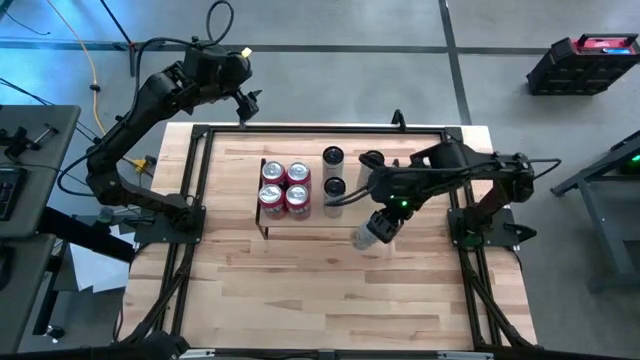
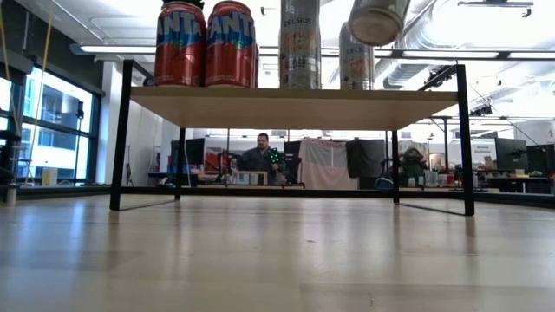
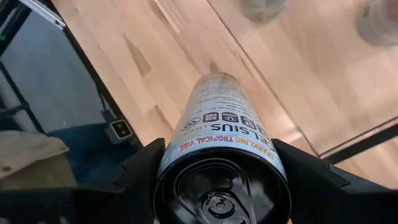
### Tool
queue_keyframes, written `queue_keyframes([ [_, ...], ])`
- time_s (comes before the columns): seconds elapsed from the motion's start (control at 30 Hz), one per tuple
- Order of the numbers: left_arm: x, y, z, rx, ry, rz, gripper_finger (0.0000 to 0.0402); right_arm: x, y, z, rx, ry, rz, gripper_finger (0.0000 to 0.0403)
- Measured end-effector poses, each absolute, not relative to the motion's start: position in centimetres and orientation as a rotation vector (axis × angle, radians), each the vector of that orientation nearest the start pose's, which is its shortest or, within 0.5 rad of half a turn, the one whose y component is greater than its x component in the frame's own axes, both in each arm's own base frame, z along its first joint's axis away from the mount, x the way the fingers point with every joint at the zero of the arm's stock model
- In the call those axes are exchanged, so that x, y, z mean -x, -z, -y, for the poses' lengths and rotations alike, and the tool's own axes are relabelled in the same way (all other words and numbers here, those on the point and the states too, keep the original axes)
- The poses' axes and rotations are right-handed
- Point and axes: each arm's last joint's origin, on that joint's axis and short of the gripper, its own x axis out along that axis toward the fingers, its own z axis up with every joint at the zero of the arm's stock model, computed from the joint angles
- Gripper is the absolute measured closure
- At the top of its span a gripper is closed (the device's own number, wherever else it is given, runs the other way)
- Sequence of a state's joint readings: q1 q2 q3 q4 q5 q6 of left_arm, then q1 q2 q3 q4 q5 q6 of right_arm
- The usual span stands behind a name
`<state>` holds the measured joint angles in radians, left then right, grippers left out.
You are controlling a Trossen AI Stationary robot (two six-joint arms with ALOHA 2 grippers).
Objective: Place canned beverage on shelf
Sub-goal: Put the white yellow soda can on the shelf aligned with the other white yellow soda can
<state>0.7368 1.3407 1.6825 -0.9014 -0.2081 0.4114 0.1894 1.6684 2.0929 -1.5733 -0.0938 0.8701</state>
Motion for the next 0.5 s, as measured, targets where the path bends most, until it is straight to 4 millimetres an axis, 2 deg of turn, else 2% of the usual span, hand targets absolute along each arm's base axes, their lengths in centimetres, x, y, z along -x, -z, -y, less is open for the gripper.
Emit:
queue_keyframes([
  [0.17, -18.1, -44.5, -17.2, -0.206, -0.775, -0.775, 0.0074, -27.8, -43.6, -5.5, -0.631, 0.264, -1.148, 0.0153],
  [0.33, -18.0, -44.5, -17.2, -0.202, -0.775, -0.776, 0.0074, -26.9, -44.2, -4.8, -0.532, 0.266, -1.1, 0.0153],
  [0.5, -18.0, -44.5, -17.2, -0.189, -0.779, -0.773, 0.0075, -26.2, -43.6, -3.6, -0.463, 0.283, -1.117, 0.0153],
])
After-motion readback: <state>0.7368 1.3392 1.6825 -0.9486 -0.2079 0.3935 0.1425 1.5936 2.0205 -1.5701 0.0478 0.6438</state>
